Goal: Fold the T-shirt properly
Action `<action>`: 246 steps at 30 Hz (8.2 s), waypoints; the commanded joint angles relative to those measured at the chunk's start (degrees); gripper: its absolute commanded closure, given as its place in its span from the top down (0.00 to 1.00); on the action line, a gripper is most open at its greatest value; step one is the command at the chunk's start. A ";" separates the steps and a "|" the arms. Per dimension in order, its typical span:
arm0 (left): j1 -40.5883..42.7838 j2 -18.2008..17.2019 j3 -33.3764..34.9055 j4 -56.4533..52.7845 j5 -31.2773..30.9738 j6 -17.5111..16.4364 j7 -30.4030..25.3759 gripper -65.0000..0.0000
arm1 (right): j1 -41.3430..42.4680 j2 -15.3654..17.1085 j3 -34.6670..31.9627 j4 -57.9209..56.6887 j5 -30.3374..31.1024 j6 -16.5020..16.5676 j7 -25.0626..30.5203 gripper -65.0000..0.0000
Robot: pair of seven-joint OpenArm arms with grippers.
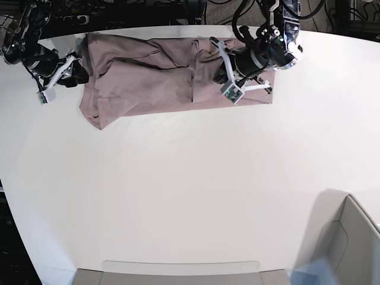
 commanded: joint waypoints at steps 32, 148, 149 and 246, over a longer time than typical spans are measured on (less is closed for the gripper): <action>0.26 -1.80 -0.46 0.92 -0.92 -0.12 -1.57 0.00 | 10.10 -2.79 -18.00 -8.43 2.16 0.36 -4.23 0.28; 5.01 -1.53 -26.22 -5.77 -0.65 -0.12 -1.48 0.00 | 20.56 -10.79 -58.53 14.16 -47.95 -15.37 1.05 0.27; 5.01 -1.53 -26.22 -5.77 -0.65 -0.12 -1.48 0.00 | 21.96 -10.97 -61.51 11.97 -47.86 -15.37 1.05 0.27; -16.26 -3.73 -16.72 -29.41 35.83 -0.12 -8.69 0.00 | 12.56 -2.70 -32.06 13.28 -47.86 -15.46 4.74 0.00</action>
